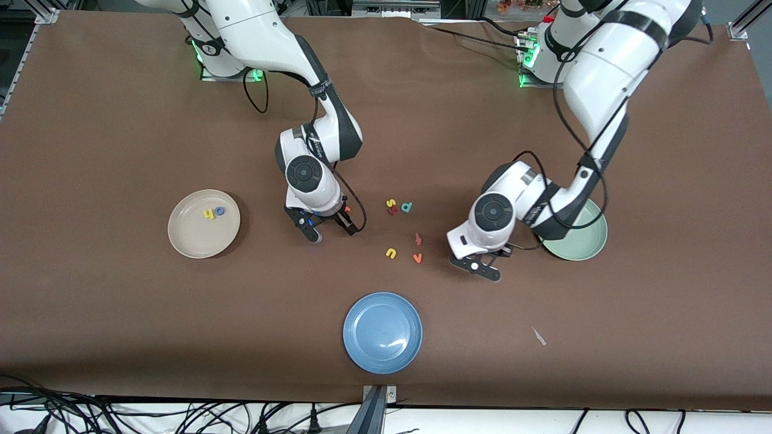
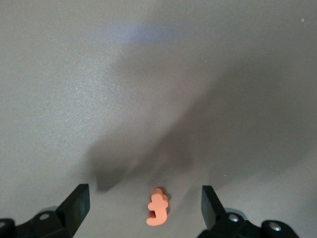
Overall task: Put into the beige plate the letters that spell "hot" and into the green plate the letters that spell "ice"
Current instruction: 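Drop the cyan c on the green plate while the right gripper grasps the orange letter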
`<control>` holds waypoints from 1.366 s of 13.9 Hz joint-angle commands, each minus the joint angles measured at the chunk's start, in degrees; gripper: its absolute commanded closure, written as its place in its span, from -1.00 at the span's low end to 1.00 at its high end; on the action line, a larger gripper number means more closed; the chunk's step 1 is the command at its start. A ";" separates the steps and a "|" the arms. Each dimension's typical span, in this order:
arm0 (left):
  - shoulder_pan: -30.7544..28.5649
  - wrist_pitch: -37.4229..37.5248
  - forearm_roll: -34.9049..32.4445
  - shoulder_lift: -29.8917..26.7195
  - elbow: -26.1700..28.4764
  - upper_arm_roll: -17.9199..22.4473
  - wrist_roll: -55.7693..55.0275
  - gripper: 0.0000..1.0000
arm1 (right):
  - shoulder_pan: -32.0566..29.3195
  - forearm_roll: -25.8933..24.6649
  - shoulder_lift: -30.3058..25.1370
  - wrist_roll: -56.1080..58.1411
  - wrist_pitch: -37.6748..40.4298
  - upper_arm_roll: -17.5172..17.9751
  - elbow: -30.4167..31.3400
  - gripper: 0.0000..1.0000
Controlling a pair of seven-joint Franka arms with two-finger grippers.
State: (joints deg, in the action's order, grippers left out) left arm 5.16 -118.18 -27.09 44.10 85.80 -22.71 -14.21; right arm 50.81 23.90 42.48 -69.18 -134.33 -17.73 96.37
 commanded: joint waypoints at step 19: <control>-23.44 14.69 9.58 -25.54 11.96 -10.40 20.01 -1.00 | 2.45 1.15 0.41 2.64 -1.81 -0.37 1.63 1.00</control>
State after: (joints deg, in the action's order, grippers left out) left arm -18.00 -111.15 -22.15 24.75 100.66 -30.46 4.91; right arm 52.71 23.91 42.49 -67.98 -135.67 -17.71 96.97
